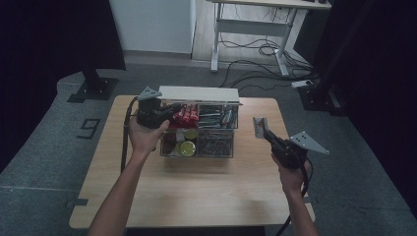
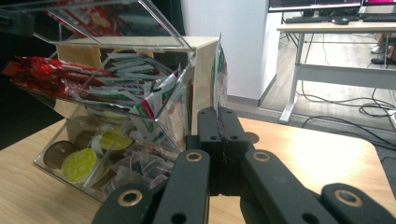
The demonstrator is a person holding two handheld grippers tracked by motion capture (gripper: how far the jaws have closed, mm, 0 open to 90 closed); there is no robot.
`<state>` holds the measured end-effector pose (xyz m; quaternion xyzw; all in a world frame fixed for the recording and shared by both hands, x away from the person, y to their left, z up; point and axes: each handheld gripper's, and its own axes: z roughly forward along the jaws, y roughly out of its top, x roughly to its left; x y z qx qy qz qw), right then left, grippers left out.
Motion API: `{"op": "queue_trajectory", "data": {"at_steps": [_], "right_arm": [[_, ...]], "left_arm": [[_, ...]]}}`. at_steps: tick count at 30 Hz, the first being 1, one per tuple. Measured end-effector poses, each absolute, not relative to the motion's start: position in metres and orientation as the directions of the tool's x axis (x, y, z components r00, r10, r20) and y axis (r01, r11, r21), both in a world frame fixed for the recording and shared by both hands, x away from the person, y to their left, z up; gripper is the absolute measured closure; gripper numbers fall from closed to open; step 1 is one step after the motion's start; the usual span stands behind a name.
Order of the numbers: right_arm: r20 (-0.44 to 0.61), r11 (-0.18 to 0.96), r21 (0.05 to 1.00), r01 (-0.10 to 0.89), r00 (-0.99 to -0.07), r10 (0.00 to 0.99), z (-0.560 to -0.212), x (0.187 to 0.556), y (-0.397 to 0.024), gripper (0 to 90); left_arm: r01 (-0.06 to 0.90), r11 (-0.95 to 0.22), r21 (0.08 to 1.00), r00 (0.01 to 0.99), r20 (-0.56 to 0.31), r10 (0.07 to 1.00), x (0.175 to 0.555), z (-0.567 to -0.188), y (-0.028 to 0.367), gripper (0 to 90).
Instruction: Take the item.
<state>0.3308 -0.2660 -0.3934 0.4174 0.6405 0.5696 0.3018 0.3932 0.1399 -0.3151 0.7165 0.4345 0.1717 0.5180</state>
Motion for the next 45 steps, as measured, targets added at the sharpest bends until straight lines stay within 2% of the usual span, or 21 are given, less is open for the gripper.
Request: {"op": "queue_trajectory", "data": {"at_steps": [31, 45], "right_arm": [[0.155, -0.002, 0.945, 0.326, -0.445, 0.882, -0.465, 0.337, -0.264, 89.0], [0.187, 0.010, 0.909, 0.417, -0.429, 0.884, -0.500, 0.346, -0.260, 89.0]], "left_arm": [[0.443, -0.090, 0.892, 0.563, -0.199, 0.802, 0.392, -0.316, 0.139, 90.0], [0.443, -0.090, 0.892, 0.562, -0.198, 0.803, 0.392, -0.317, 0.140, 90.0]]}}
